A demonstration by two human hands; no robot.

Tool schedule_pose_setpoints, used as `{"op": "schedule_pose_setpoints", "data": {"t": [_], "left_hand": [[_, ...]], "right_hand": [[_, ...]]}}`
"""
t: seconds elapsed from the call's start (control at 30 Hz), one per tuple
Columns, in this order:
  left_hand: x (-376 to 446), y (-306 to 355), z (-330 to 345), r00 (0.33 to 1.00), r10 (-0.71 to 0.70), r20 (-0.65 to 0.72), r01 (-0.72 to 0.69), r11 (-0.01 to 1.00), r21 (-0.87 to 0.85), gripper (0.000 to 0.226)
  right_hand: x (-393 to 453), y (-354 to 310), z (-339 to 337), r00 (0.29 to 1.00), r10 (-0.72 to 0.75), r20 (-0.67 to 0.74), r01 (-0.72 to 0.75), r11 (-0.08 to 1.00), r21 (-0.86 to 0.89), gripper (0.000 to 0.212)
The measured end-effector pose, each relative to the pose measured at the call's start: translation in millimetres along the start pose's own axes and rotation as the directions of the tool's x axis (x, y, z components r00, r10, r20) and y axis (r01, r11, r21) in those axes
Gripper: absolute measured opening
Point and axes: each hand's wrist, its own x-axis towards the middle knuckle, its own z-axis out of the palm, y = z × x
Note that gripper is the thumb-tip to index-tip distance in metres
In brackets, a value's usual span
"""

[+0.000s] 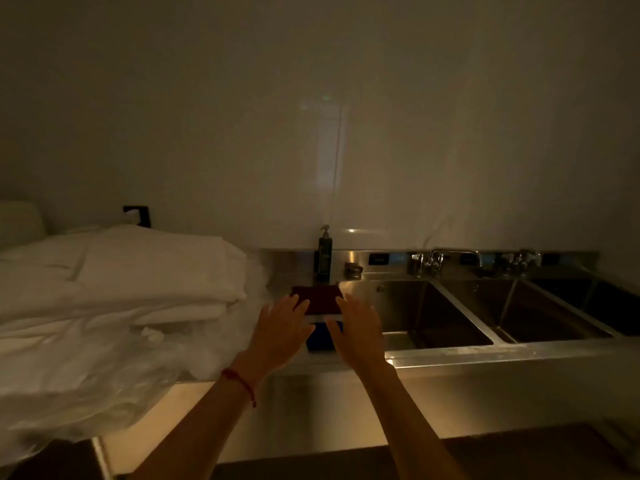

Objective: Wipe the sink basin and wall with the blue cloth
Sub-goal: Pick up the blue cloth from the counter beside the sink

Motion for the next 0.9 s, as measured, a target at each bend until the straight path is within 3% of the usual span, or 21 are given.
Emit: {"op": "schedule_pose_setpoints", "data": {"t": [0.2,0.43,0.57,0.9], "left_hand": [[61.8,21.5,32.6,1.000,-0.015,-0.012,0.014,0.999,-0.052,0.059],[117.2,44.5,65.6,1.000,0.025,0.000,-0.025,0.997,0.076,0.053],[131.2,53.8,79.0,0.998,-0.063,-0.026,0.062,0.997,-0.055,0.057],[160.8,40.1,122.4,0.997,-0.076,-0.005,0.075,0.989,-0.130,0.058]], "right_hand": [[43.5,49.1,9.2,0.999,-0.032,-0.044,0.033,0.999,0.029,0.050],[82.3,106.3,24.9,0.994,-0.105,0.009,0.106,0.994,-0.031,0.046],[99.3,128.0,36.2,0.994,-0.105,0.034,0.106,0.994,-0.023,0.049],[126.5,149.3,84.0,0.991,-0.127,0.040,0.126,0.992,0.010,0.048]]}}
